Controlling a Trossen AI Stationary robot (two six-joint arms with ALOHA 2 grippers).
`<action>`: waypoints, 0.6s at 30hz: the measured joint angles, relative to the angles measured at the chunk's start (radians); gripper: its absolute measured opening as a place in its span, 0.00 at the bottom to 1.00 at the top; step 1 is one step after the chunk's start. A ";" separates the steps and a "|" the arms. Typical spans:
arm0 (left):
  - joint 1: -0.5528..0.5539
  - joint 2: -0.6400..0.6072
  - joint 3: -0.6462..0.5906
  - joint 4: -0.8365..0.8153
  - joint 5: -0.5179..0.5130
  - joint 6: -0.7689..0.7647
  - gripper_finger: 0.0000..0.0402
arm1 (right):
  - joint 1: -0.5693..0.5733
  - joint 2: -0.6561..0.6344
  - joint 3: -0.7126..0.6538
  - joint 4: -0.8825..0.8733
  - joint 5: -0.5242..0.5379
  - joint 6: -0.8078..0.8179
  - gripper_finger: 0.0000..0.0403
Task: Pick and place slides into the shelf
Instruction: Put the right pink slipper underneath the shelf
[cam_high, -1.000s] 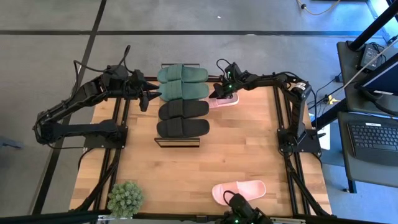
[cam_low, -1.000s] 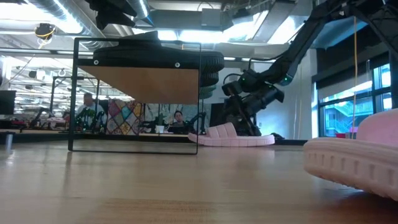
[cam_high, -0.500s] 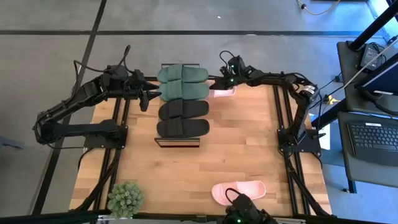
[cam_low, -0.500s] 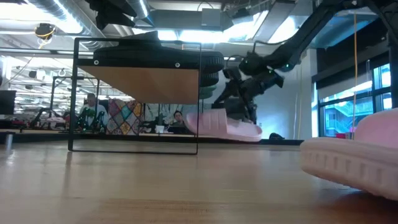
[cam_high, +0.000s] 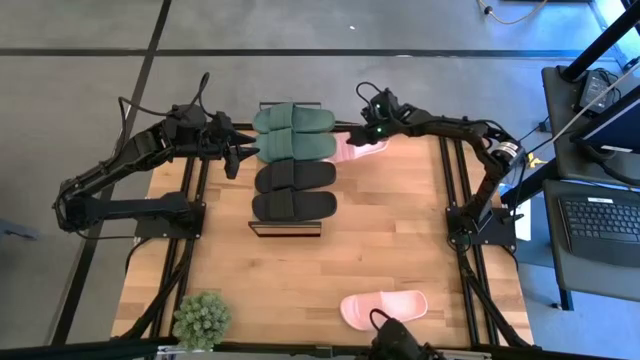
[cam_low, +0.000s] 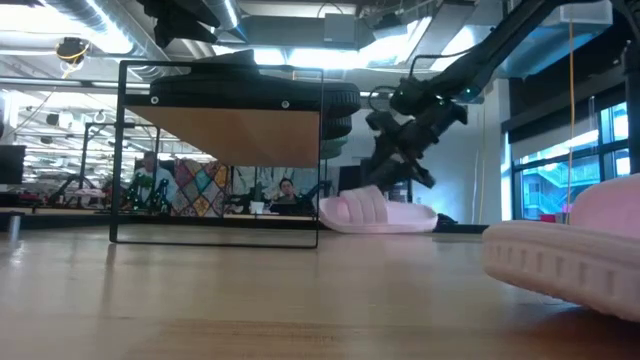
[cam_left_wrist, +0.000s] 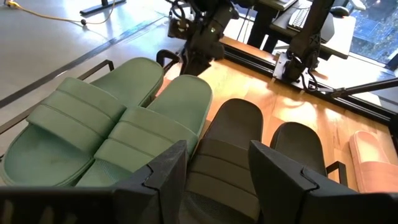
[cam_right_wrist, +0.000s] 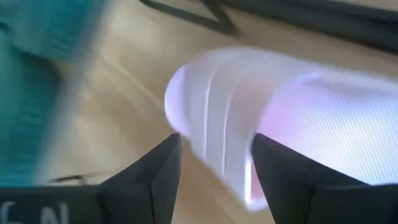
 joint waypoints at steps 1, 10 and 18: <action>0.000 0.000 0.000 0.000 0.000 0.000 0.41 | 0.003 0.001 -0.001 -0.025 0.017 -0.009 0.49; 0.000 0.000 0.000 0.000 0.000 0.000 0.41 | 0.025 0.001 -0.005 -0.044 0.063 -0.025 0.49; 0.000 0.000 0.000 0.000 0.000 0.000 0.41 | 0.034 -0.003 -0.005 -0.110 0.076 -0.040 0.49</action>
